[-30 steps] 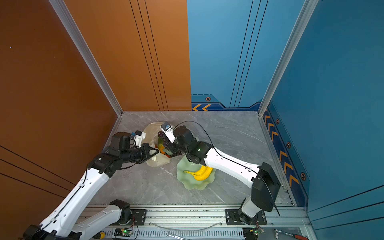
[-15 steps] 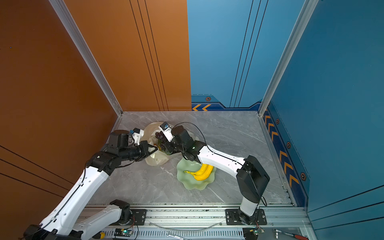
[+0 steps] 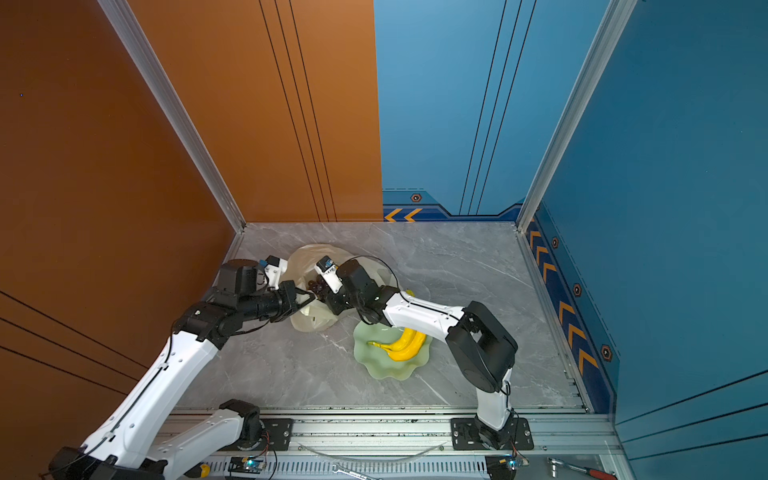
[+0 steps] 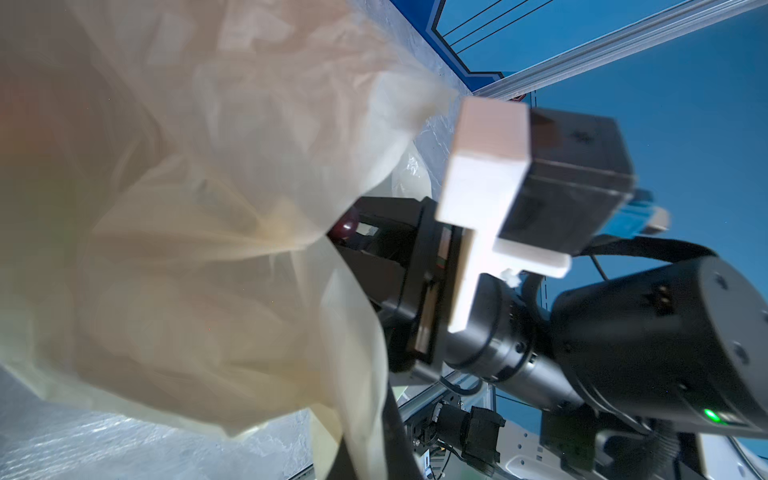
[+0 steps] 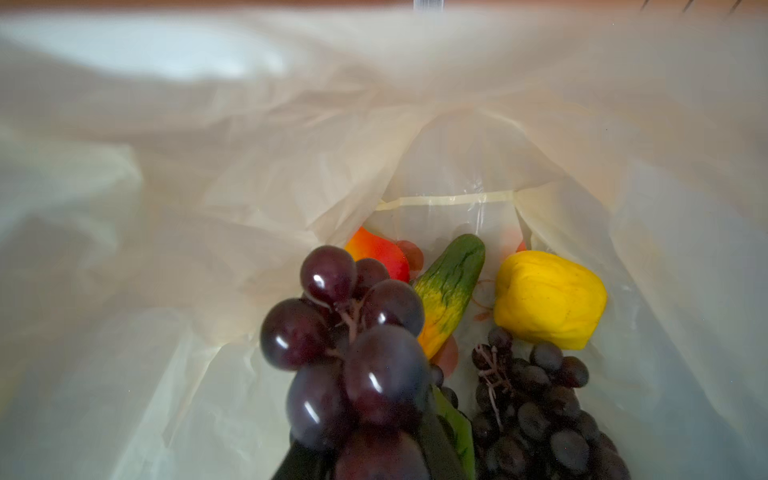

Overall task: Place the fruits into the plastic bag
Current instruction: 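Carry the grapes with the right gripper into the bag opening, then open the right gripper to drop the grapes into the bag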

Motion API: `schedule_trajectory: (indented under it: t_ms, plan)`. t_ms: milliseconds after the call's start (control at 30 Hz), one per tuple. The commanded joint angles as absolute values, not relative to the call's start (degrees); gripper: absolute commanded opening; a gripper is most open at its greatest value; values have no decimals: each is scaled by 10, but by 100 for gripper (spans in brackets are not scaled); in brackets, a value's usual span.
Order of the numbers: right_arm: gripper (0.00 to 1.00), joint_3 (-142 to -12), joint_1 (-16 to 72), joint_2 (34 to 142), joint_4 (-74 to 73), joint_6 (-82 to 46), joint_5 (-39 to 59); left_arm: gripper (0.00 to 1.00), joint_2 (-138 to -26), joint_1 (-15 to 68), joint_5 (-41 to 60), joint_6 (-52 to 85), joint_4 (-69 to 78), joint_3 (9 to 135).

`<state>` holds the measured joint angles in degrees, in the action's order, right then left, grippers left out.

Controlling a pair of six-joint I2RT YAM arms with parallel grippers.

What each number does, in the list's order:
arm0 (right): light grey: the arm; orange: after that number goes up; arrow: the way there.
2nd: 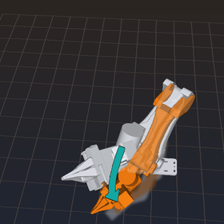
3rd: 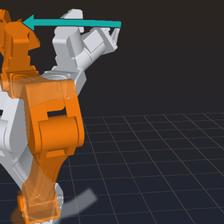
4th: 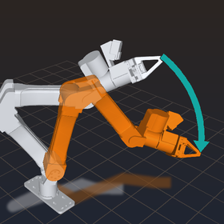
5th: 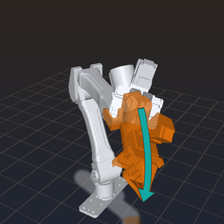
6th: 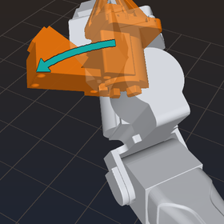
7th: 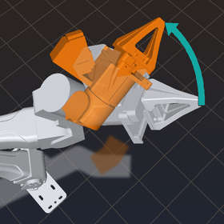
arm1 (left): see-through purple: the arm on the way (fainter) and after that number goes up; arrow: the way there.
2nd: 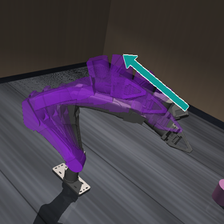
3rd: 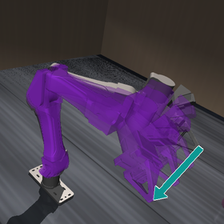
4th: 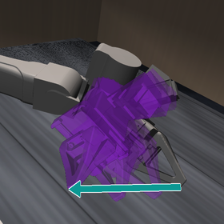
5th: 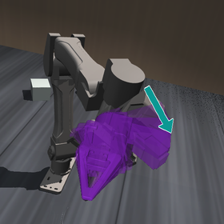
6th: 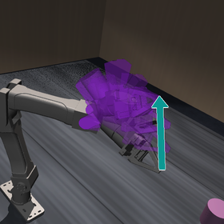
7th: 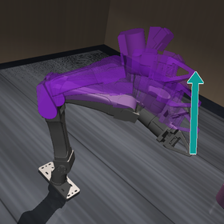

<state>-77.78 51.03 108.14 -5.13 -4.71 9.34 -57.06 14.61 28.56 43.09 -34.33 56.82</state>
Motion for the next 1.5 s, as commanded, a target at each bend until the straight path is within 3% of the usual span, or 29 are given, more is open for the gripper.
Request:
schedule_trajectory:
  t_ms: [0,467,633,1167,1467]
  plan:
    - [24,-819,505,1106,-62,-77,121,0,-566,140,287,418,-354,586]
    - [47,-935,493,1206,-10,-139,138,0,-564,127,294,417,-353,584]
    - [70,-934,492,1203,-10,-143,134,0,-562,123,294,417,-354,579]
    - [75,-897,482,1085,66,-133,81,0,-559,121,295,419,-352,582]
    - [79,-891,455,1027,177,-47,-38,0,-555,121,295,424,-351,584]
